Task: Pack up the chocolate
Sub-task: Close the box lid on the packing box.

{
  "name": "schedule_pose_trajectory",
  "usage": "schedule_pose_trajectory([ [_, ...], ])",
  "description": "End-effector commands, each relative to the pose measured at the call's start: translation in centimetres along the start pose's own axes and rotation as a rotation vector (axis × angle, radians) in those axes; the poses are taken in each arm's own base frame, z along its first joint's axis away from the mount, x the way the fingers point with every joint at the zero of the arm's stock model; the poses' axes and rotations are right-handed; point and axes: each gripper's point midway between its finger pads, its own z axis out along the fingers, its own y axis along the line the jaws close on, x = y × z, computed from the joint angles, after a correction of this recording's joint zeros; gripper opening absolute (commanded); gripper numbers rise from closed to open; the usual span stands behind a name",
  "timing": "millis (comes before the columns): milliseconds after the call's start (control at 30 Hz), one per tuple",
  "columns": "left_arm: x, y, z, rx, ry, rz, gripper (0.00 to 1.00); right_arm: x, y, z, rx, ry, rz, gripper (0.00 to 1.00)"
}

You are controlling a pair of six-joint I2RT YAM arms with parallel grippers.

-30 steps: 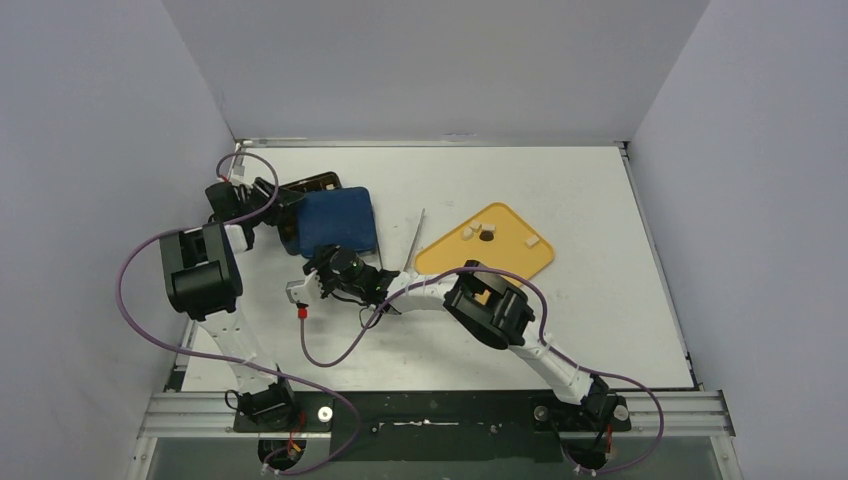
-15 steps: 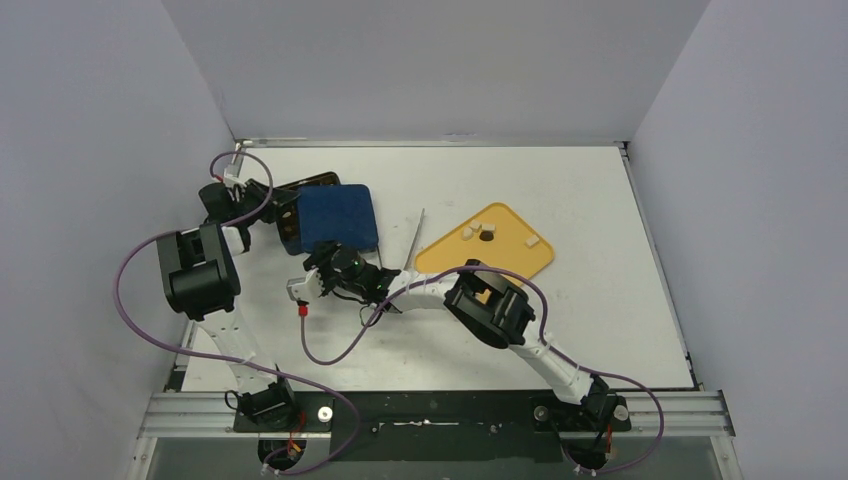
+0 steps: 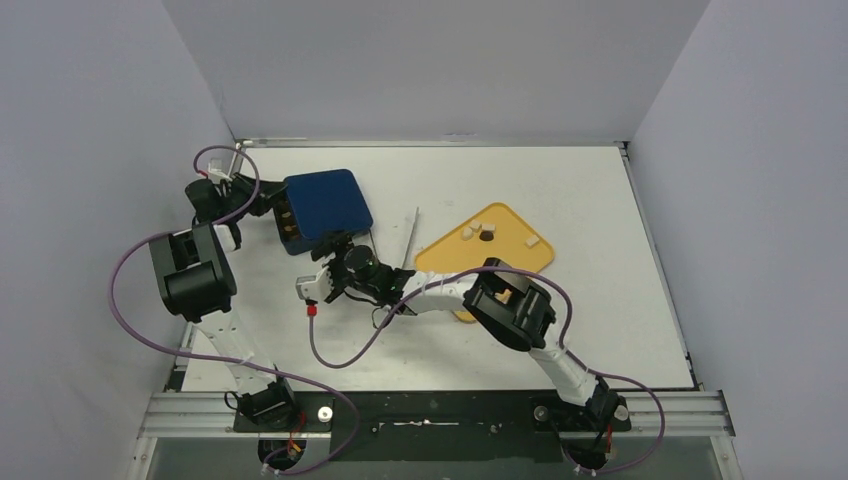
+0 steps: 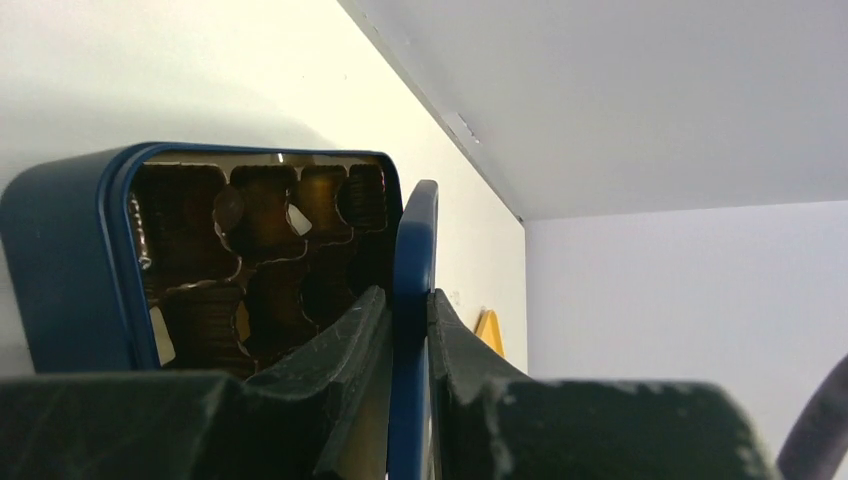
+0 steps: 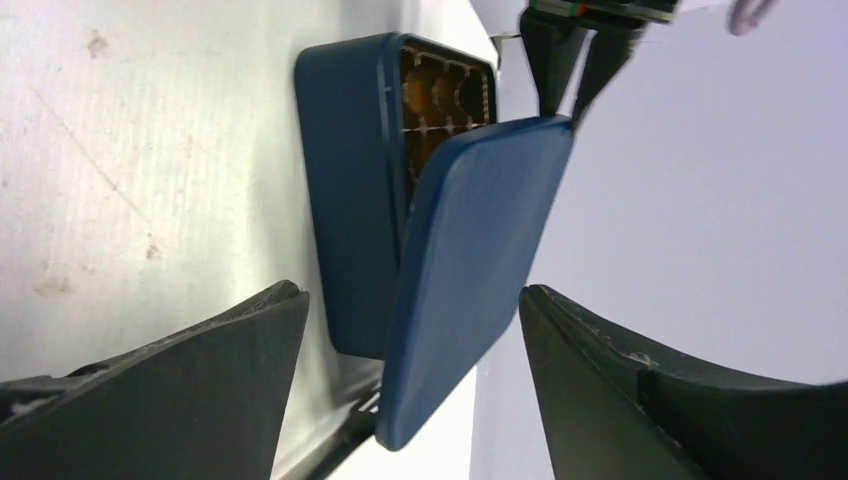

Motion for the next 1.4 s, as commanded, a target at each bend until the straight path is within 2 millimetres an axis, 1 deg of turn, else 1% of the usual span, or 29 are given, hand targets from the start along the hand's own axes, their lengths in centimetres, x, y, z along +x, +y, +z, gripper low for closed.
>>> schedule_pose_trajectory([
  [0,-2.8,-1.5,-0.6,0.027,-0.035,0.07,0.0,-2.9,-9.0,-3.4,0.185,-0.099,0.11,0.81],
  [100,-3.1,-0.5,-0.9,-0.017,-0.025,0.08,0.0,-2.8,-10.8,-4.6,0.192,-0.156,0.231,0.84],
  [200,-3.8,0.6,-1.4,-0.062,-0.024,0.066,0.0,-2.2,-12.5,-5.4,0.186,-0.238,0.408,0.84],
  [267,-4.0,1.2,-1.5,-0.089,-0.017,0.073,0.0,-1.0,-13.7,-5.8,0.205,-0.266,0.543,0.83],
  [367,-4.2,2.0,-1.7,-0.131,-0.009,0.093,0.0,1.5,-15.4,-6.0,0.237,-0.287,0.802,0.82],
  [433,-4.4,2.4,-1.7,-0.139,-0.005,0.09,0.0,3.3,-15.9,-5.7,0.248,-0.295,0.976,0.81],
  [467,-4.5,2.6,-1.8,-0.143,0.0,0.089,0.0,4.6,-16.4,-5.6,0.26,-0.294,1.059,0.79],
  [500,-4.5,2.8,-1.9,-0.149,0.002,0.093,0.0,5.5,-16.5,-5.2,0.263,-0.289,1.131,0.78],
  [600,-4.5,3.6,-2.1,-0.191,0.013,0.113,0.0,8.2,-16.1,-3.8,0.263,-0.245,1.315,0.71],
  [633,-4.6,3.8,-2.1,-0.204,0.019,0.12,0.0,9.1,-15.4,-3.1,0.254,-0.223,1.372,0.69],
  [700,-4.6,4.5,-2.2,-0.233,0.026,0.123,0.0,9.9,-14.9,-2.2,0.234,-0.207,1.465,0.63],
  [800,-4.7,5.4,-2.4,-0.279,0.028,0.129,0.0,10.9,-14.0,-1.3,0.225,-0.182,1.532,0.57],
  [900,-5.2,5.7,-2.4,-0.311,0.024,0.145,0.0,11.8,-13.2,-0.5,0.219,-0.155,1.592,0.52],
  [933,-5.5,5.8,-2.3,-0.322,0.02,0.158,0.0,11.9,-12.8,-0.3,0.213,-0.15,1.61,0.5],
  [1000,-5.4,6.3,-2.5,-0.352,0.03,0.152,0.0,12.2,-12.1,-0.1,0.204,-0.144,1.635,0.47],
  [1067,-5.7,6.1,-2.4,-0.346,0.017,0.157,0.02,12.4,-11.2,0.2,0.195,-0.134,1.651,0.43],
  [1133,-5.8,6.1,-2.2,-0.347,0.009,0.145,0.05,12.7,-10.8,0.4,0.195,-0.12,1.67,0.41],
  [1233,-6.0,6.3,-1.9,-0.357,0.012,0.147,0.15,12.7,-10.5,0.7,0.19,-0.118,1.689,0.4],
  [1300,-6.2,6.3,-1.9,-0.363,0.009,0.15,0.18,12.7,-10.3,1.0,0.186,-0.12,1.702,0.4],
  [1367,-6.6,6.0,-2.0,-0.372,-0.006,0.157,0.24,12.8,-9.6,1.4,0.172,-0.106,1.711,0.4],
])
